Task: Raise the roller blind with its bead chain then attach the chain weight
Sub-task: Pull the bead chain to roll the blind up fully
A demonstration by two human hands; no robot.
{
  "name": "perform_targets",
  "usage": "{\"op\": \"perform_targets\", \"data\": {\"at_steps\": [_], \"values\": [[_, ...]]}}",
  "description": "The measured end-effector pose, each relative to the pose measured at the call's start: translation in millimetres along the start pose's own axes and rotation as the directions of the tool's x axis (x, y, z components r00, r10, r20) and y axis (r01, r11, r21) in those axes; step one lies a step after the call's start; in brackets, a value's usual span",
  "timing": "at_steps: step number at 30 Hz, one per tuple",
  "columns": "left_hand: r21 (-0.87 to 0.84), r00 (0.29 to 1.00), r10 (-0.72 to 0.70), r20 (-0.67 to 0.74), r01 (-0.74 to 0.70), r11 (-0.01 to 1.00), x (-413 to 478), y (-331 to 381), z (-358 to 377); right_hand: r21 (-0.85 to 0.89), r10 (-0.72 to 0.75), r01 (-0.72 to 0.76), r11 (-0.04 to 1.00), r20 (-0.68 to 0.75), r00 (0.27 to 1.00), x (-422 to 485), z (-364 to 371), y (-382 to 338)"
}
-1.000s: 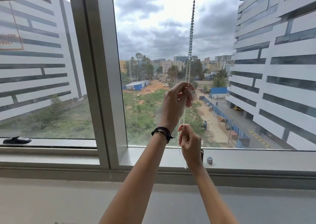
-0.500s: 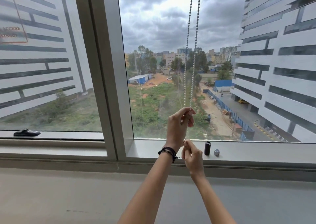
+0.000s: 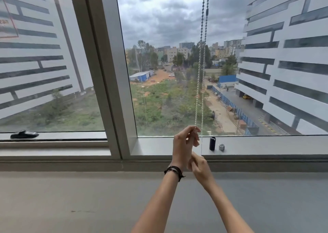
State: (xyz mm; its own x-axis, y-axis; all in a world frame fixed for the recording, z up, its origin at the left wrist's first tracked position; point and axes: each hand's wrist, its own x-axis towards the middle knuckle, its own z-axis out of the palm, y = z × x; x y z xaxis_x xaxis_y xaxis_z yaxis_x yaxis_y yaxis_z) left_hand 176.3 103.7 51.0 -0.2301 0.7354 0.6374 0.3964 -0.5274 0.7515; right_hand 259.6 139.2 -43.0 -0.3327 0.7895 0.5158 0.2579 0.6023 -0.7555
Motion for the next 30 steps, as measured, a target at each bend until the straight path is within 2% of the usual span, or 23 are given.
{"op": "perform_targets", "data": {"at_steps": [3,5,11,17,20,23,27,30], "values": [[0.008,1.0,0.019,0.002,-0.019,1.0,-2,4,-2,0.181,0.073,-0.072,0.981,0.004,0.997,1,-12,-7],[0.022,1.0,0.026,0.002,-0.026,0.999,-4,5,-2,0.289,0.122,-0.104,0.952,-0.046,0.991,8,-20,-14],[-0.002,1.0,-0.005,0.021,0.005,1.0,-7,10,-1,0.511,0.154,0.028,0.859,-0.31,0.938,54,-55,-83],[0.006,0.999,-0.001,0.048,0.001,1.0,-8,15,-2,0.66,0.11,0.082,0.747,-0.245,0.963,103,-104,-173],[0.015,0.998,0.01,0.057,-0.011,1.0,-8,14,-3,0.646,-0.028,0.118,0.754,-0.148,0.989,118,-115,-207],[0.019,0.998,0.018,0.06,-0.02,1.0,-8,13,-4,0.509,-0.154,0.174,0.843,-0.081,0.985,129,-111,-227],[0.047,0.999,0.03,0.032,-0.031,0.998,-7,8,-5,0.359,-0.199,0.291,0.887,-0.272,0.942,129,-92,-231],[0.087,0.999,0.043,0.016,-0.045,0.995,-5,4,-7,0.293,-0.252,0.359,0.886,-0.347,0.903,130,-89,-223]]}}
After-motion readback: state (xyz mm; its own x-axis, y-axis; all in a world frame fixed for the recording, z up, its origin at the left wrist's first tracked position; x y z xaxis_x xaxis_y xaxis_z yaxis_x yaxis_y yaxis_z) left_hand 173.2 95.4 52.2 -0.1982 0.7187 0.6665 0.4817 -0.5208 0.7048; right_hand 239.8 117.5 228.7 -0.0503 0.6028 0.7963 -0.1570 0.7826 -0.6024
